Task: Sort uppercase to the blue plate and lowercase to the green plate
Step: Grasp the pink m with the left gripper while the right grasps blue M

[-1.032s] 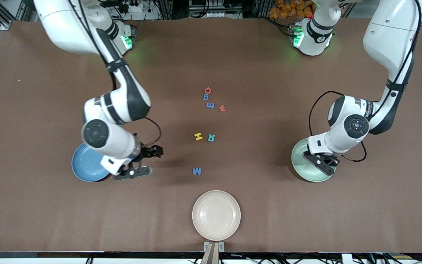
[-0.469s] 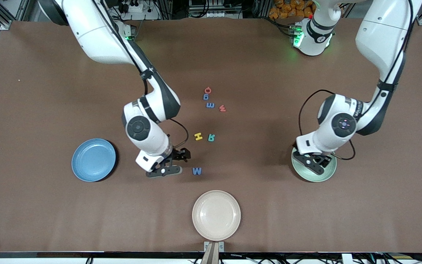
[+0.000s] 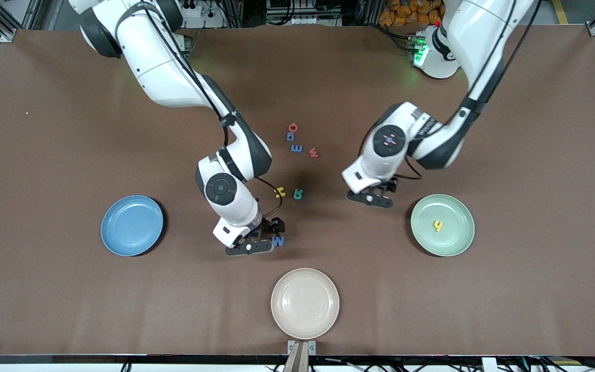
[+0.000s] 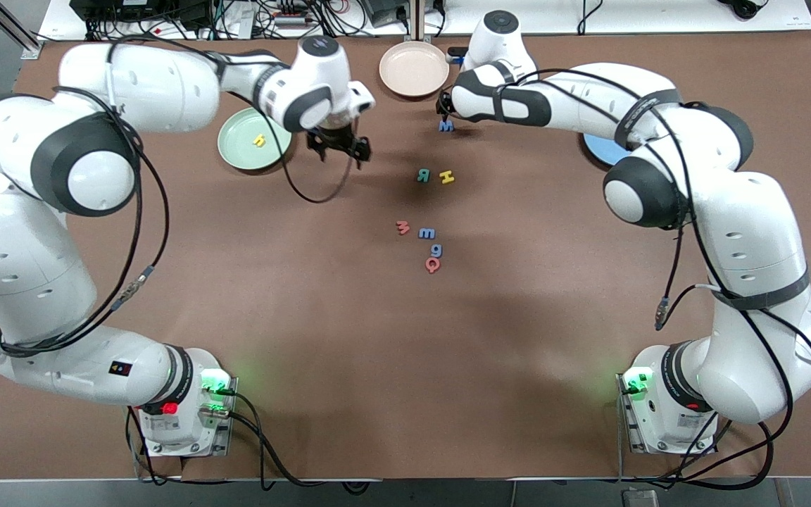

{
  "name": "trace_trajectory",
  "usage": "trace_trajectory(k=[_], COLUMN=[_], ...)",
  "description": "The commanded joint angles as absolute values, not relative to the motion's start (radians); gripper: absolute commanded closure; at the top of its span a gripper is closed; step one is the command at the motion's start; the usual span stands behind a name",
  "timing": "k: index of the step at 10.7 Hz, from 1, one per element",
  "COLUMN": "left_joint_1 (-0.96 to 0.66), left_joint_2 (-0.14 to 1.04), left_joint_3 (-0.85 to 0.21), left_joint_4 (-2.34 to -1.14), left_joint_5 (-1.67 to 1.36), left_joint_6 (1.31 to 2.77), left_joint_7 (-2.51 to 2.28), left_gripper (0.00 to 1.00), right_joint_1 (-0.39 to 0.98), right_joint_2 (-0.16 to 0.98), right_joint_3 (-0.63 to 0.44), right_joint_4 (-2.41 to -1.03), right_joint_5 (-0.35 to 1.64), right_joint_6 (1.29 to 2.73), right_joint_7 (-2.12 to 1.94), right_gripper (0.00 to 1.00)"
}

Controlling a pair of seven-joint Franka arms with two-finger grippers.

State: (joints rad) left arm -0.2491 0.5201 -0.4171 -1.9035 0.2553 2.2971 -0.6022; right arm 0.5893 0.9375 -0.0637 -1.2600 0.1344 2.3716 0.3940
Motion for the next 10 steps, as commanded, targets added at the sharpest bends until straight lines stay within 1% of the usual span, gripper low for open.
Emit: trace_trajectory(k=[1,3,5,7,8,10], left_joint_1=[-0.317,-0.398,-0.442,-0.451,-0.448,-0.448], left_joint_2=[0.561,0.623,0.672,0.676,0.675,0.678], left_joint_3=[-0.460,-0.459,-0.457,-0.456,-0.456,-0.456], left_joint_4=[-1.902,-1.896,-1.884,-1.890,-1.896,-1.899], left_joint_5=[0.244,0.216,0.227,0.229,0.229,0.230], left_joint_6=[2.315,2.420,2.453,2.451,2.450,2.450], left_joint_7=[-0.846,-1.077,-1.161,-1.196,-1.203,-1.204], left_gripper=[0.00,0.00,0.00,0.01,0.04,0.13], right_joint_1=[0.623,0.666,0.684,0.696,0.699,0.698], right_joint_2=[1.055,1.098,1.114,1.108,1.098,1.072], right_joint_3=[-0.104,-0.144,-0.158,-0.158,-0.158,-0.160], right_joint_4=[-1.105,-1.092,-1.094,-1.103,-1.114,-1.132], right_joint_5=[0.133,0.133,0.132,0.132,0.132,0.130], right_joint_6=[2.372,2.423,2.431,2.421,2.418,2.413], right_joint_7=[0.474,0.537,0.551,0.551,0.552,0.549], right_gripper=[0.00,0.00,0.00,0.00,0.00,0.00])
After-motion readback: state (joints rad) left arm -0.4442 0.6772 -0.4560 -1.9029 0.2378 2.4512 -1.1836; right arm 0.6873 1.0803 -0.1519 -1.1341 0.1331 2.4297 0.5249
